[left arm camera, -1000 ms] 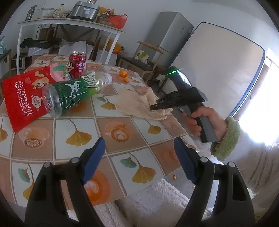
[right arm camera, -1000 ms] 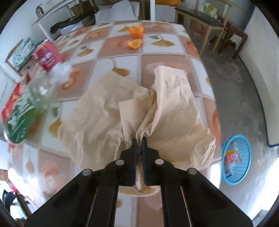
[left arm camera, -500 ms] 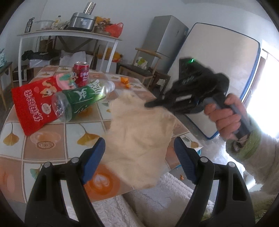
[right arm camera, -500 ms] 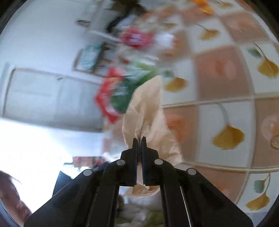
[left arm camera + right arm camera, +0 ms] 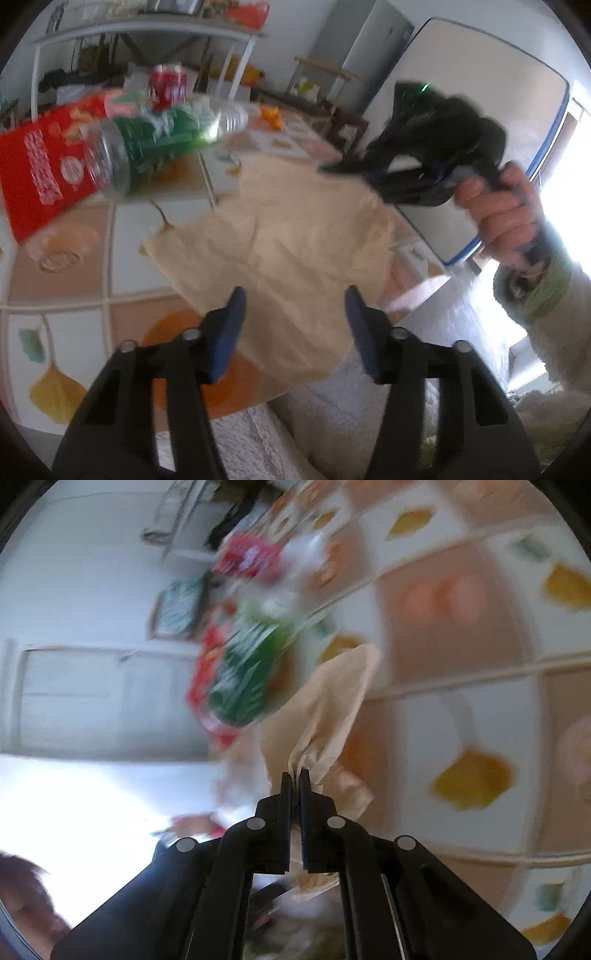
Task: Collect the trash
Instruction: 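Close the left tool on the paper towel beside the right tool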
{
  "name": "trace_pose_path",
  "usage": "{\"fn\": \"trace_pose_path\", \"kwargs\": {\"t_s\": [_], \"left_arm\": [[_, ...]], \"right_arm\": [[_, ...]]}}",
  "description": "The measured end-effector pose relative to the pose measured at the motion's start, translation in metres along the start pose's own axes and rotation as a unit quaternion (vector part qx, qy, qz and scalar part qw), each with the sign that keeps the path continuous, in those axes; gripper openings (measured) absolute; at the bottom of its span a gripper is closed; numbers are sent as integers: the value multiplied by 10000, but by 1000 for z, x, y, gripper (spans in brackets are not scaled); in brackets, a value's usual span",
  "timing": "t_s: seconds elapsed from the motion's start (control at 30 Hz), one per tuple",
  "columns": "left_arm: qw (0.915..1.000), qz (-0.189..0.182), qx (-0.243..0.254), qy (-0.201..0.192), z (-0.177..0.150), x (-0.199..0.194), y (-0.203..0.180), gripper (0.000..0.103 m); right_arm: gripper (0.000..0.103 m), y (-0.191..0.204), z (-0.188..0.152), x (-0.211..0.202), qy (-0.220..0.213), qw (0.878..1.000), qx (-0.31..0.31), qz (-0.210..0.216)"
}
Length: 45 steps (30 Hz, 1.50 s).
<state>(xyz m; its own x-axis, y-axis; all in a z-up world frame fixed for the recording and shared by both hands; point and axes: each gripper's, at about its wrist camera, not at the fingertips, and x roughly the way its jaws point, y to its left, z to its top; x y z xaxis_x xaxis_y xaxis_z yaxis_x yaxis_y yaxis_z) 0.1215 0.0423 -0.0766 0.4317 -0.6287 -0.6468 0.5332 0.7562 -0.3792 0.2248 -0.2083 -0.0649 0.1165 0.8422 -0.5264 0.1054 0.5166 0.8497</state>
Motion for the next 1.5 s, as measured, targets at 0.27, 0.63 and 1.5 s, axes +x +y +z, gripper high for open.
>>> {"fn": "trace_pose_path", "kwargs": {"t_s": [0.27, 0.63, 1.5], "left_arm": [[9999, -137, -9, -51, -3, 10, 3, 36], [9965, 585, 555, -216, -12, -7, -7, 60], [9841, 1048, 1432, 75, -9, 10, -15, 41]], "right_arm": [[5, -4, -10, 52, 1190, 9916, -20, 500], [2, -13, 5, 94, 1776, 9834, -152, -347], [50, 57, 2, 109, 1984, 9554, -1632, -1458]]}}
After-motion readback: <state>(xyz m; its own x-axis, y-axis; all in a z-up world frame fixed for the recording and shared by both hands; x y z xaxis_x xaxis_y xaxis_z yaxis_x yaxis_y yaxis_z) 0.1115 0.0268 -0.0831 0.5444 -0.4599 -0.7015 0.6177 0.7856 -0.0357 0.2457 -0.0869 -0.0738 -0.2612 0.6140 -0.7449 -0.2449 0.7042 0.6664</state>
